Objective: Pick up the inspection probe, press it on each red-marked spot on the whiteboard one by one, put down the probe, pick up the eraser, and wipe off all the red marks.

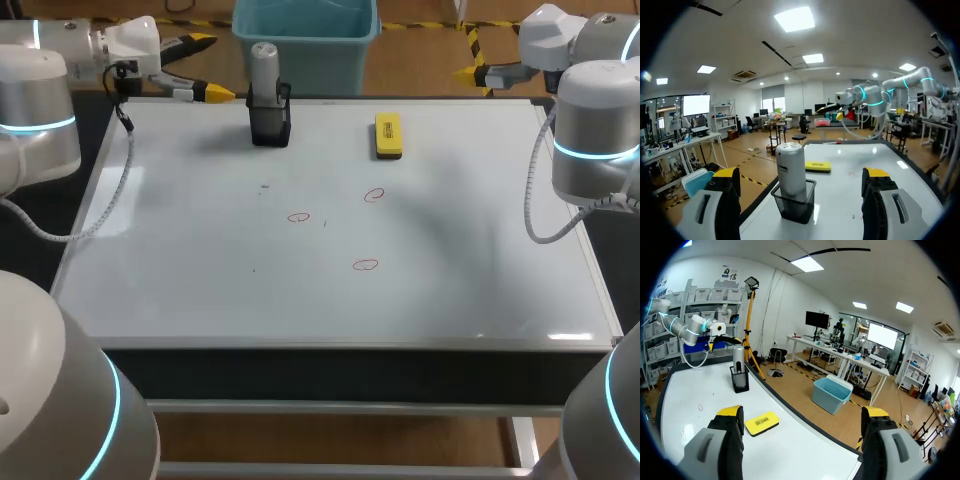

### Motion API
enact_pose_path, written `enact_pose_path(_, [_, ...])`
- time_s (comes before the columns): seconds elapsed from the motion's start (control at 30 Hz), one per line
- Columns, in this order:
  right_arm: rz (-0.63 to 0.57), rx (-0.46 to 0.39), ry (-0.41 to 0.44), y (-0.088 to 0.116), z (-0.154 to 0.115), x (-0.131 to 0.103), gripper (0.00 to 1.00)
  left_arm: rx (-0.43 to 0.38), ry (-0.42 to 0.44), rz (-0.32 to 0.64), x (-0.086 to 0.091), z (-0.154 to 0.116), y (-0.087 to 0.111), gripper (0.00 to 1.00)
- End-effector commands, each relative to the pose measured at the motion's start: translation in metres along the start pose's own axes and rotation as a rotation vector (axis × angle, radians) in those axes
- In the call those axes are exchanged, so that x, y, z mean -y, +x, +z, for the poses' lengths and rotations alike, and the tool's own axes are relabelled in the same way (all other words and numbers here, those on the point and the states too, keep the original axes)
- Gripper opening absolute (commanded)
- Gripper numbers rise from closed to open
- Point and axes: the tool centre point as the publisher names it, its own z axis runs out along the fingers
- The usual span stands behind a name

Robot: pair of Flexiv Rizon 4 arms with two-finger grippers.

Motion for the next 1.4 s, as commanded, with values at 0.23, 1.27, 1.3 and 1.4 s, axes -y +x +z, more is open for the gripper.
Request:
enact_pose_path(0.23, [0.000,0.000,0.000,0.000,0.000,0.000,1.00,-0.287,0.096,-0.008,-0.018,0.038,-0.027,1.00])
enact_pose_path(1.27, [0.000,0.000,0.000,0.000,0.000,0.000,1.00,-0.177,0.105,-0.084,-0.014,0.099,-0.005,1.00])
enact_pose_path(1.3, [0.000,0.000,0.000,0.000,0.000,0.000,1.00,-0.176,0.107,-0.085,-0.014,0.100,-0.005,1.00])
enact_pose_path(1.4, [0.000,0.000,0.000,0.000,0.000,0.000,1.00,-0.177,0.110,-0.090,-0.016,0.100,-0.003,1.00])
